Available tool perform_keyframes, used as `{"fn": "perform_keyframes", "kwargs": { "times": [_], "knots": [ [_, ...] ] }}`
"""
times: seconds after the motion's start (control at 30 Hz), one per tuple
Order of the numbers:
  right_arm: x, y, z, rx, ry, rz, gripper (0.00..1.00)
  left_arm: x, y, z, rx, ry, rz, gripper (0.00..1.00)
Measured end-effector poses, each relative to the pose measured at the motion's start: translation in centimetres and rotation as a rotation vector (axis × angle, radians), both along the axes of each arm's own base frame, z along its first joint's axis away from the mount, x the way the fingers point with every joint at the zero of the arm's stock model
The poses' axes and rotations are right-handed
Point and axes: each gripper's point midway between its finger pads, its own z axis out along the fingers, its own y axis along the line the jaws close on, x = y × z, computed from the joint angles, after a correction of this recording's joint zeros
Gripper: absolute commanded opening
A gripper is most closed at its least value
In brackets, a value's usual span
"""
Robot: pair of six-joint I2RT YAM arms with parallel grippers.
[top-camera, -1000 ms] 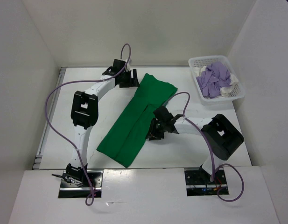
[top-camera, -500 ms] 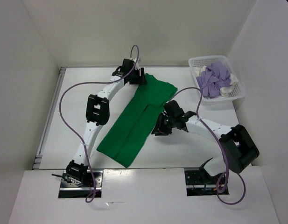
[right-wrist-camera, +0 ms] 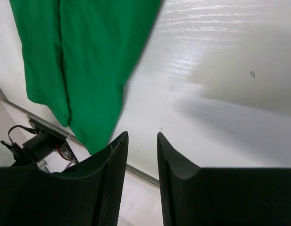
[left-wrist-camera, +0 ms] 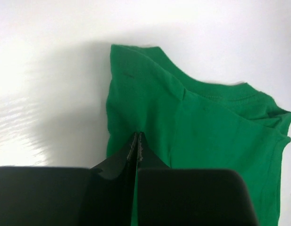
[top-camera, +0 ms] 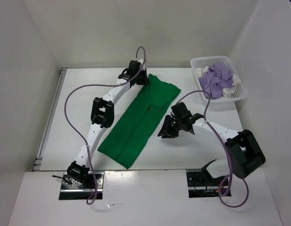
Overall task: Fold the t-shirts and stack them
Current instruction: Rotate the tshirt 90 degrees
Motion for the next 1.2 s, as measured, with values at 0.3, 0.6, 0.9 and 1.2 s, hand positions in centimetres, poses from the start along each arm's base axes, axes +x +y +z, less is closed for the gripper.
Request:
{"fn": "perform_keyframes", "kwargs": {
  "times": [0.3,0.6,0.9,1.2],
  "knots": [
    [-0.3,-0.8,0.0,-0.003,0.004,-0.016,0.46,3.1,0.6,4.4,-0.039,-0.142,0.099,0.00],
    [-0.4,-0.6,-1.1,-0.009,0.049,-0.012,0.56,7.2,12.4,3.3,-0.102,-0.090,0.361,0.87],
    [-1.9,4.6,-2.8,-0.007,0.079,0.094,0.59,-1.0,19.0,2.7,-0.019,0.059,0.459,0.97],
    [-3.4,9.9,-4.0,0.040,0.104,0.137,0.43,-16.0,21.4,3.1,-0.031,0.228,0.443,0.69]
  ]
}}
